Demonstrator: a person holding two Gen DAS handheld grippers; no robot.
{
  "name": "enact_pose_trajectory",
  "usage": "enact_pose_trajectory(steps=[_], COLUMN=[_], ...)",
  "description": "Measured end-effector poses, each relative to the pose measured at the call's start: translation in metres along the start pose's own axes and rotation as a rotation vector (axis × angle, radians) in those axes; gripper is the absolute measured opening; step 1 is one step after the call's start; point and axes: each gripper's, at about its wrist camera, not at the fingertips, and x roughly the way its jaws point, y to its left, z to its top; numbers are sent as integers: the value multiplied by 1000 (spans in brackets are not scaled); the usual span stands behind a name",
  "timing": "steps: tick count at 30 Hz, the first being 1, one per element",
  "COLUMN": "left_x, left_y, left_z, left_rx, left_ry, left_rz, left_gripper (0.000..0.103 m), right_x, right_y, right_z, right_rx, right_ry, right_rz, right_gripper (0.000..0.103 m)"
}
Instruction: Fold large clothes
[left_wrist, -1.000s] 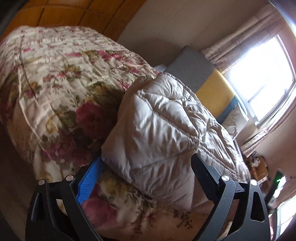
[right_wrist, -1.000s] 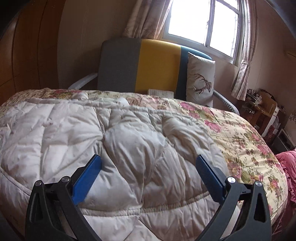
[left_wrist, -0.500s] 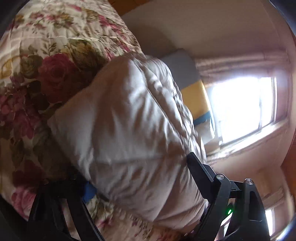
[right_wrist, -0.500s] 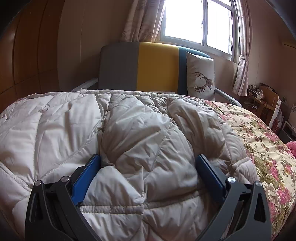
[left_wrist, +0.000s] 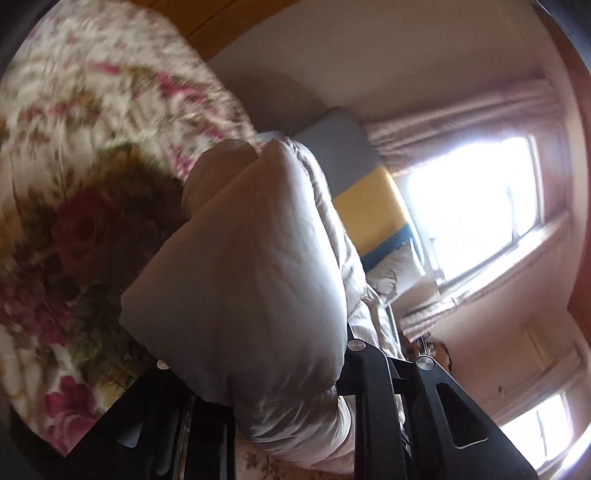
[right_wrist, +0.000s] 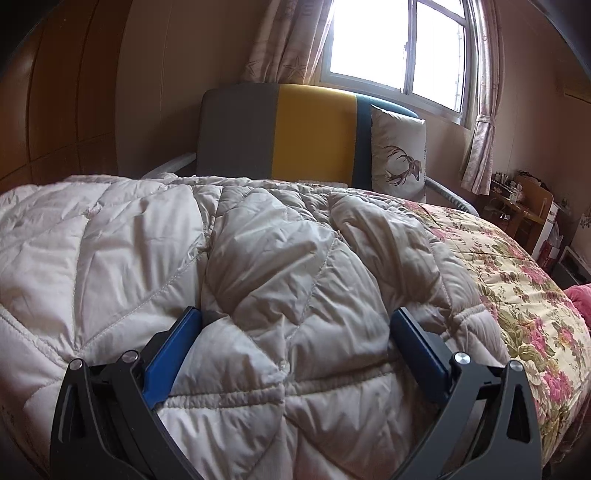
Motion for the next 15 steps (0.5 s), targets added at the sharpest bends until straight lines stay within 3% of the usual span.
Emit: enact_pose_trajectory(steps=[2, 4, 7, 11, 13, 15], left_x=[-24, -47, -58, -58, -62, -61], left_y=[-11, -11, 1, 6, 0, -8], left_z=[-1, -2, 6, 3, -1, -4], left_rx=[77, 99, 39, 17, 45, 83], left_ry=[-16, -48, -70, -52, -55, -45], left_rz=[-10, -10, 28, 57, 68, 66], left_gripper=[19, 19, 19, 19, 19, 19], right_x=[-16, -33, -40, -19, 8, 36], right_y=[1, 2, 12, 49, 78, 96], right_z=[7, 21, 50, 68, 57, 34], right_rx=[-11, -6, 1, -36, -153, -213], right_ry=[18, -28, -87, -86, -41, -2], right_rz=[42, 58, 71, 90, 18, 5], right_gripper=[101, 101, 101, 101, 101, 101])
